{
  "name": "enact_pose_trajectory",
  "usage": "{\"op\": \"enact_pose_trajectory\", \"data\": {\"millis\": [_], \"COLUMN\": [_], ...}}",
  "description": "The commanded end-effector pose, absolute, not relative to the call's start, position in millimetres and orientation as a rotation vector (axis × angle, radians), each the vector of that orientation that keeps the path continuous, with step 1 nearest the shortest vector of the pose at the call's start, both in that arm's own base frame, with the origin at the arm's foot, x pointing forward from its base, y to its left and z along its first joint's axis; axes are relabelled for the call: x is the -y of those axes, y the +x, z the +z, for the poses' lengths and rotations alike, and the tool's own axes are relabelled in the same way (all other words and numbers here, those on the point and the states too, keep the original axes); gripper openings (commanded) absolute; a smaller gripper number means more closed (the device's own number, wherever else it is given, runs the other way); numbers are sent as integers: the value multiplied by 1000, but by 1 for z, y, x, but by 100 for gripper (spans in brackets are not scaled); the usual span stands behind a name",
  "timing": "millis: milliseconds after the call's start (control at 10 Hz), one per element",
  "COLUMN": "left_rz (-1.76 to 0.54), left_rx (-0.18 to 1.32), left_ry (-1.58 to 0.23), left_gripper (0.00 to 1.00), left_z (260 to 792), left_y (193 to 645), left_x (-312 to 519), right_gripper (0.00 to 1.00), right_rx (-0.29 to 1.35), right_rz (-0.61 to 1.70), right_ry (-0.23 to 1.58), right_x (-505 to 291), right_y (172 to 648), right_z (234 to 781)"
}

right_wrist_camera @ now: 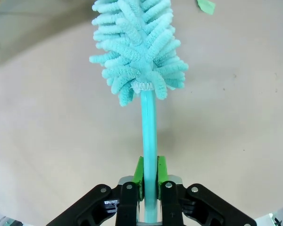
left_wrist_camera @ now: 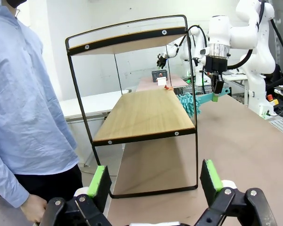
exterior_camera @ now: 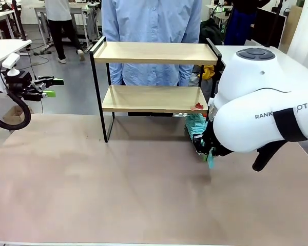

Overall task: Clean the shelf.
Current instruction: Clean the specific section of the Shelf indicated by the human with the Duster.

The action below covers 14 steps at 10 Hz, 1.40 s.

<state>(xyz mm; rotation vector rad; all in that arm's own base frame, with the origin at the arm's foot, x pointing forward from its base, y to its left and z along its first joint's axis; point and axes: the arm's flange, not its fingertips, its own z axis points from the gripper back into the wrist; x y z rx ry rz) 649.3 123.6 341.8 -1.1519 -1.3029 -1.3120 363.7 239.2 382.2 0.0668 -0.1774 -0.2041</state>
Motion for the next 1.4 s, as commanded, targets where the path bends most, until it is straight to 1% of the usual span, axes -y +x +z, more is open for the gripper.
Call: {"op": "enact_pose_trajectory", "data": {"millis": [0,200,300,400,600,700,900,1000,1100,1200,1300], "left_rz": [-1326,-1326,-1326,-1326,-1326,-1326,-1326,-1326,-1326,-1326,-1326], "left_rx": [1300,1300,1300,1300,1300,1300,1300,1300,1300,1300,1300], "left_ry": [-1148,-1148,-1148,-1148,-1148,-1148,-1148,-1148,-1148,-1148,-1148], "left_gripper": [100,100,100,100,100,100,100,100,100,100,100], "left_z": [344,344,344,344,344,344,344,344,344,344,344], "left_y": [647,647,647,647,647,647,647,647,647,647,647], "left_x": [-124,-124,-124,-124,-124,-124,-124,-124,-124,-124,-124], "right_gripper": [13,13,13,13,13,13,13,13,13,13,13], "right_rx": [157,171,229,252,248,221,159,102,25,-45,-95], "right_rz": [-227,-202,-139,-86,57,197,351,420,489,550,593], "right_ry": [75,64,82,85,104,127,199,268,298,309,317], "right_x": [-243,-241,-243,-245,-245,-247,-241,-238,-234,-225,-214], "right_y": [369,364,350,339,326,320,314,312,309,301,283], "right_z": [378,379,399,409,424,427,437,445,450,459,478]}}
